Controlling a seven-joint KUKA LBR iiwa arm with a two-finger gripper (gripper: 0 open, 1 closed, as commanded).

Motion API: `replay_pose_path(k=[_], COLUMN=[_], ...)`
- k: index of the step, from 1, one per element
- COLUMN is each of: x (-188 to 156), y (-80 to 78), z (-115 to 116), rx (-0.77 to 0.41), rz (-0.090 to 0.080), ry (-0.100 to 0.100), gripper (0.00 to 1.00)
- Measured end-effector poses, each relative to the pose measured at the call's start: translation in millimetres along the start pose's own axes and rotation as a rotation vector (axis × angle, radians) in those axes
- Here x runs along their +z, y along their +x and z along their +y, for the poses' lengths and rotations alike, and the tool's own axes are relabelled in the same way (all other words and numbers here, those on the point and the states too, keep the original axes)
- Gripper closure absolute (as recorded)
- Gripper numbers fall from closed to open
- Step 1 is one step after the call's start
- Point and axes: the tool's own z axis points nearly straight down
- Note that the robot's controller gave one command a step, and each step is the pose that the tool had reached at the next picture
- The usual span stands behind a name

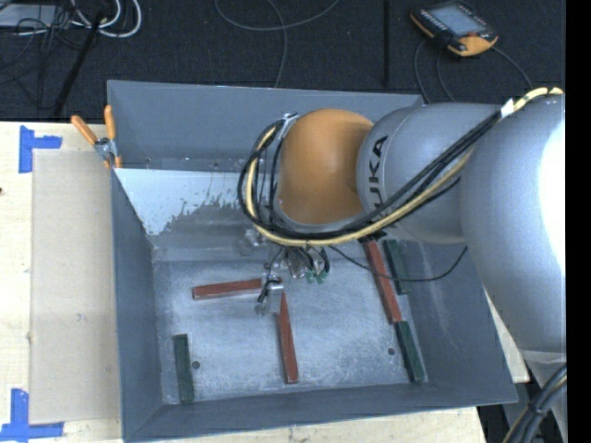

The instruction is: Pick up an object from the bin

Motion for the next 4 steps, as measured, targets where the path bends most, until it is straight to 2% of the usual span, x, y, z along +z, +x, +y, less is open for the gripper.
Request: replay_pose_path(k=[1, 2, 3, 4], x=[23.3, 31.6, 37.5, 37.5], y=[1.7, 8.0, -13.7, -13.7], z=[-17.1, 26.6, 61.8, 61.8], rx=[0.087, 0.284, 0.286, 0.286], rz=[0.002, 0.002, 0.0, 0.0], ry=[0.009, 0.006, 0.006, 0.006], gripper=[0.0, 0.0, 1.0, 1.0])
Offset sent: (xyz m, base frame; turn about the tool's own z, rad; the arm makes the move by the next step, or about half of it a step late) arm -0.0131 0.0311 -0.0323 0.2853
